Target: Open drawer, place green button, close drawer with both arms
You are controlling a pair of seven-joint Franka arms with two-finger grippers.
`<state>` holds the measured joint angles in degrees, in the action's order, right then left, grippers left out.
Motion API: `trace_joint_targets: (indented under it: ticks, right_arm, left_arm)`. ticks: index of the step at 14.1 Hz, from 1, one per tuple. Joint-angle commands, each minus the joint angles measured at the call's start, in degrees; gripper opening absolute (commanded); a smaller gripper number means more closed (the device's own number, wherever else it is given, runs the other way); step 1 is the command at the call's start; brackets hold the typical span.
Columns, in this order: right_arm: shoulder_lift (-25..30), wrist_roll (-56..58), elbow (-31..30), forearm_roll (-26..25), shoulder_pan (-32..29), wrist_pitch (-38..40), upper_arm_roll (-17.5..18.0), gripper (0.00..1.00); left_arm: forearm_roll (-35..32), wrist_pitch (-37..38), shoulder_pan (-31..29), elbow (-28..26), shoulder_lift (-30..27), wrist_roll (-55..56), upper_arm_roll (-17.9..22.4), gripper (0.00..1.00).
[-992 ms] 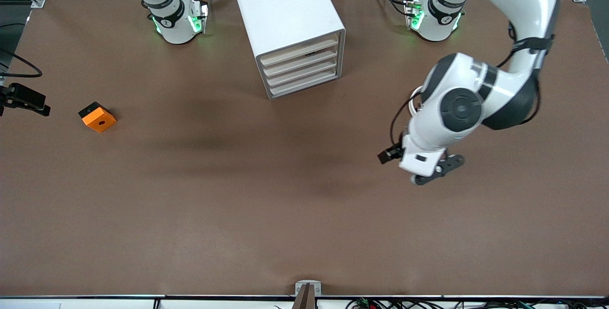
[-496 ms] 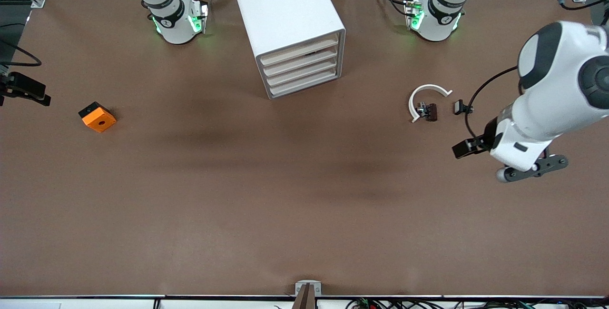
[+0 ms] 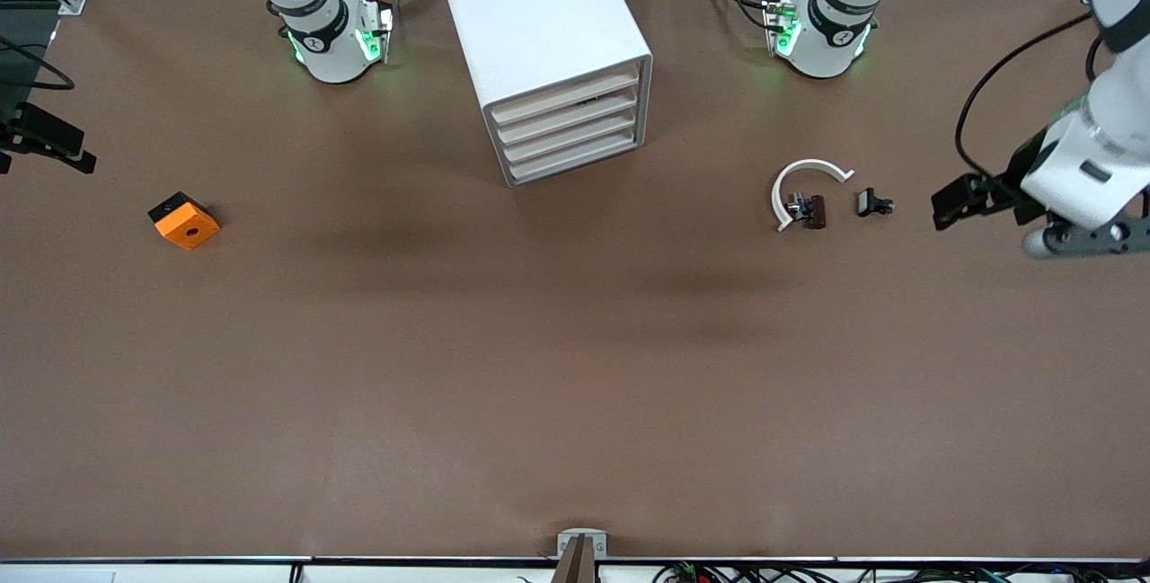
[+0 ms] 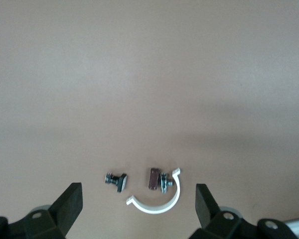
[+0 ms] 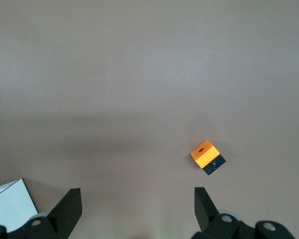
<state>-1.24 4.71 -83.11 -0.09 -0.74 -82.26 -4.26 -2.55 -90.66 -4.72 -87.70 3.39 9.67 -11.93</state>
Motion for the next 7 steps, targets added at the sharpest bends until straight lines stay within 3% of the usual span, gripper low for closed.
trace_joint_targets:
  ticks: [1,3,7]
  right_arm:
    - [2.21,0.12,-2.76,1.06,-0.84,-1.23,0.48,1.00]
    - [2.39,0.13,-2.93,1.06,-0.93,-0.97,0.48,1.00]
    - [2.82,-0.40,-2.40,1.24,-0.84,0.88,-0.40,1.00]
  left_arm:
    - [1.50,-0.48,5.59,-12.02,-12.32,-2.55,6.22,1.00]
    - [1.59,-0.22,5.60,-14.95,-15.77,-2.47,6.22,1.00]
    - [1.67,1.01,5.51,-15.58,-17.72,-2.38,6.22,1.00]
